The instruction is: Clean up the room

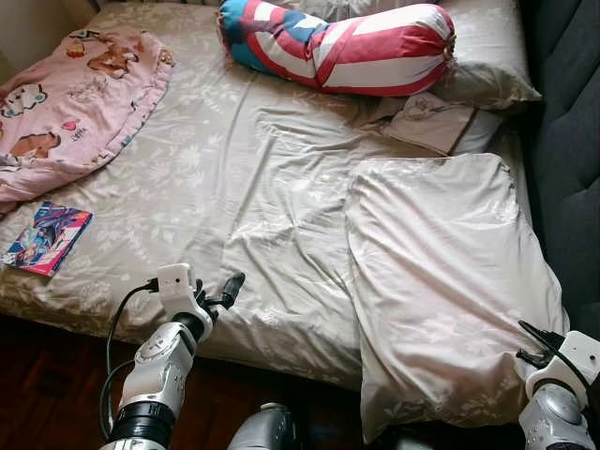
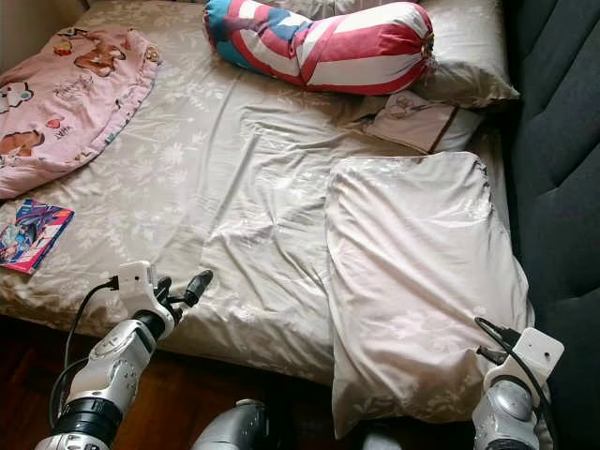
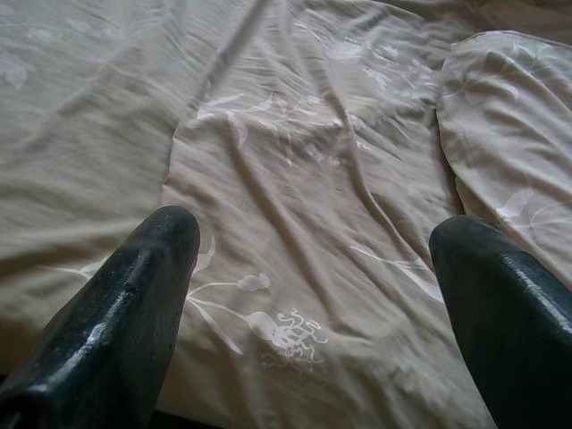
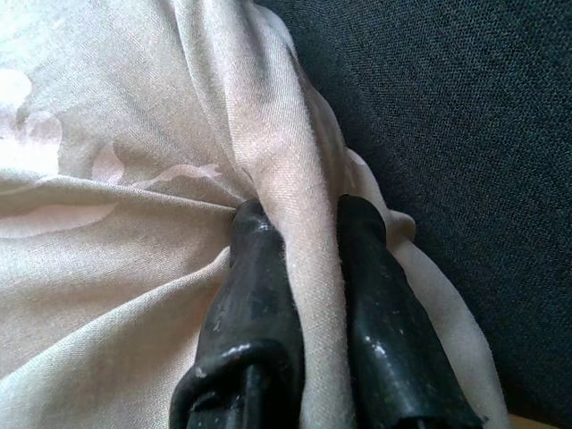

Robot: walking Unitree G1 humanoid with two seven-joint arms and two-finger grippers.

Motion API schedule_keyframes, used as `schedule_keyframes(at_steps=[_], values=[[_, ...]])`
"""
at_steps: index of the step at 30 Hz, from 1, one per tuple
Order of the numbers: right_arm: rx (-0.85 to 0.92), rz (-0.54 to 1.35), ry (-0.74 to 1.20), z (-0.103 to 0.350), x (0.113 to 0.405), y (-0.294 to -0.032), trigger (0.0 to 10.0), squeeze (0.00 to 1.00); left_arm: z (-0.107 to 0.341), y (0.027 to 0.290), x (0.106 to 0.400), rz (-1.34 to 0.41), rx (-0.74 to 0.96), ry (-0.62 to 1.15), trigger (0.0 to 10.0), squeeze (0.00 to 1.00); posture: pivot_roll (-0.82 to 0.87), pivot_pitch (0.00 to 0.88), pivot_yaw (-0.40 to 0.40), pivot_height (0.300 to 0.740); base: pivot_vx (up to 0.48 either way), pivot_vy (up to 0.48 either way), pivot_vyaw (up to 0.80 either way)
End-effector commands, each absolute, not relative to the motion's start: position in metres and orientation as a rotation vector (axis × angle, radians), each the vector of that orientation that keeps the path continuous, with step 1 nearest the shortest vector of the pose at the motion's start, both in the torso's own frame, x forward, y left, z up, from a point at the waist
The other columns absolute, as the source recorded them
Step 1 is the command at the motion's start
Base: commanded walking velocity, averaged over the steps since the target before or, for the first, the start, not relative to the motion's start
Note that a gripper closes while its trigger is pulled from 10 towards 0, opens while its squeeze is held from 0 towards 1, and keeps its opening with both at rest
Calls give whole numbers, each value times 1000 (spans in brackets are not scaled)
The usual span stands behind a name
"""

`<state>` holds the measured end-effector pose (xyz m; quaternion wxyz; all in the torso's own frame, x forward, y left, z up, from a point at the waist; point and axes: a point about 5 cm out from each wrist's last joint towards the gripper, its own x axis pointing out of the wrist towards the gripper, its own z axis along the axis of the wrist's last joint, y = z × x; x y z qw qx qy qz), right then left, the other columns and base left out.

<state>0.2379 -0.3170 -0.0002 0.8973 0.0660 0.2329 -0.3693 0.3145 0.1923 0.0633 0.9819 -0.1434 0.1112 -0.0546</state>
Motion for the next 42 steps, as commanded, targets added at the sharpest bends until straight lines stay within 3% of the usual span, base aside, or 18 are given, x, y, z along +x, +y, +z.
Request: schedule_keyframes(at_steps=[1, 6, 10, 20, 21, 22, 23, 30, 31, 32, 33, 34, 39, 42], values=[[159, -827, 533, -10, 222, -324, 10000, 0, 53, 196, 307, -101, -271, 267, 10000, 0, -116, 212, 64, 740, 0, 0, 0], [172, -902, 562, -20, 201, -327, 10000, 0, 52, 194, 306, -110, -269, 271, 10000, 0, -122, 218, 71, 740, 0, 0, 0], [397, -1013, 640, -42, 175, -320, 10000, 0, 52, 194, 307, -113, -267, 274, 10000, 0, -122, 222, 74, 740, 0, 0, 0], [409, -948, 598, -36, 196, -310, 10000, 0, 52, 195, 306, -113, -262, 278, 10000, 0, -119, 222, 76, 740, 0, 0, 0], [410, -945, 565, -31, 200, -313, 10000, 737, 52, 195, 306, -112, -262, 279, 10000, 0, -119, 222, 76, 740, 0, 0, 0], [409, -943, 555, -30, 201, -314, 10000, 737, 52, 195, 306, -112, -262, 279, 10000, 0, -119, 222, 76, 740, 0, 0, 0], [405, -941, 542, -28, 203, -316, 10000, 1000, 51, 195, 306, -111, -261, 280, 10000, 0, -119, 222, 74, 740, 0, 0, 0], [256, -892, 471, -14, 214, -320, 10000, 1000, 51, 195, 306, -109, -261, 280, 10000, 0, -119, 222, 73, 740, 0, 0, 0], [157, -805, 386, -1, 228, -317, 10000, 647, 51, 195, 306, -110, -263, 280, 10000, 0, -121, 221, 73, 740, 0, 0, 0], [157, -805, 386, -1, 228, -317, 10000, 647, 51, 195, 306, -110, -263, 280, 10000, 0, -121, 221, 73, 740, 0, 0, 0], [113, -735, 329, 7, 238, -311, 10000, 133, 51, 194, 307, -110, -263, 281, 10000, 0, -122, 218, 72, 740, 0, 0, 0], [114, -705, 305, 10, 242, -308, 10000, 0, 51, 194, 307, -109, -264, 282, 10000, 0, -122, 218, 72, 740, 0, 0, 0], [127, -532, 221, 19, 262, -284, 10000, 0, 44, 194, 306, -93, -254, 301, 10000, 0, -126, 202, 66, 740, 0, 0, 0], [121, -177, 275, 11, 278, -234, 10000, 0, 28, 198, 301, -49, -195, 364, 10000, 0, -137, 160, 55, 740, 0, 0, 0]])
